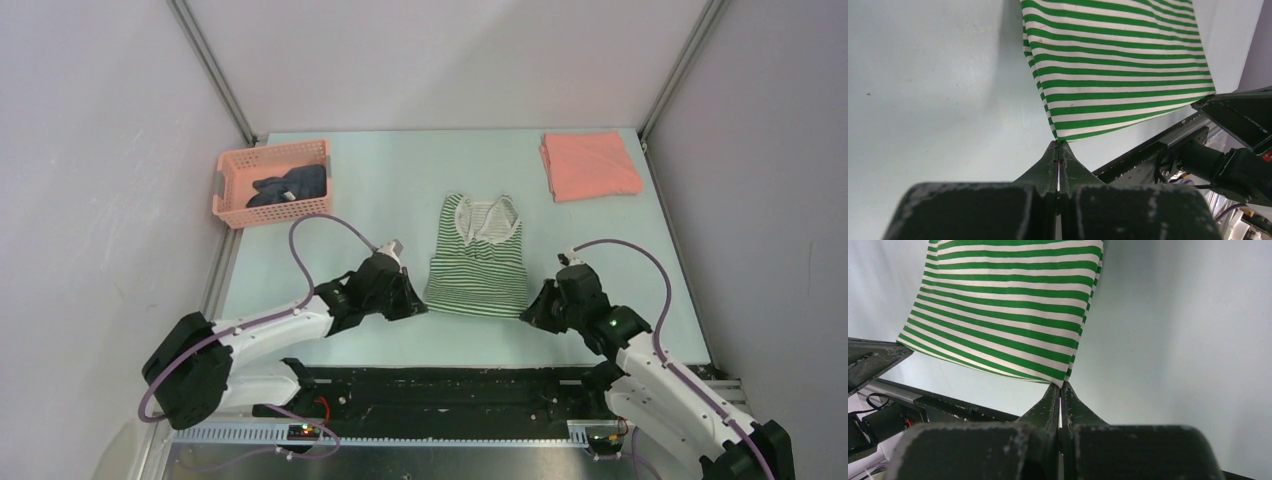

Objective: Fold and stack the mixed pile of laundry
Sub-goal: Fold the tank top at the center of the board.

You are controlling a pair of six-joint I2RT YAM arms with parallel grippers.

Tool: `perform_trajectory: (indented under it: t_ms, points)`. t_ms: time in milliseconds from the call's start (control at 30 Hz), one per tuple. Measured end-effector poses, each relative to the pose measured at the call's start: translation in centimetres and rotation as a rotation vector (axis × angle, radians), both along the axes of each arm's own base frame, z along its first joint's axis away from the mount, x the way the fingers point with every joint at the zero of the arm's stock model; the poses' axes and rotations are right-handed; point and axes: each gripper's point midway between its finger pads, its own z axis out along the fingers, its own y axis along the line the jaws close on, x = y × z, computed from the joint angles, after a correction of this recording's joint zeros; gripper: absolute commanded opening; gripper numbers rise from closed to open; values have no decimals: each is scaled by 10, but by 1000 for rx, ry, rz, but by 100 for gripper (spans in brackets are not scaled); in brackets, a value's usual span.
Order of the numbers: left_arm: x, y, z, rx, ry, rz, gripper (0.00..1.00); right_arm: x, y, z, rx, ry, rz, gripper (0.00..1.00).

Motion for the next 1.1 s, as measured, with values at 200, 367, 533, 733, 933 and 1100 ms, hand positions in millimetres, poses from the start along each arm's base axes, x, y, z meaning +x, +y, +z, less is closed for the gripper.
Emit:
perform_trajectory:
  t_ms: [200,367,533,733,933,1100]
  points:
    - [13,-1,20,9,-42,31,0,6,-8,2,-15,18,-26,0]
    - [56,-13,54,-7,-105,63,0,43,-17,28,-16,-32,-61,0]
    - [110,-14,67,19,-123,99,0,102,-19,53,-20,-103,-51,0]
    - [187,-22,82,20,-157,110,0,176,-21,59,-5,-128,-35,0]
    - [261,-36,82,-12,-181,102,0,240,-26,59,33,-152,-26,0]
    - [315,-46,61,-21,-187,92,9,290,-29,45,72,-154,-20,3]
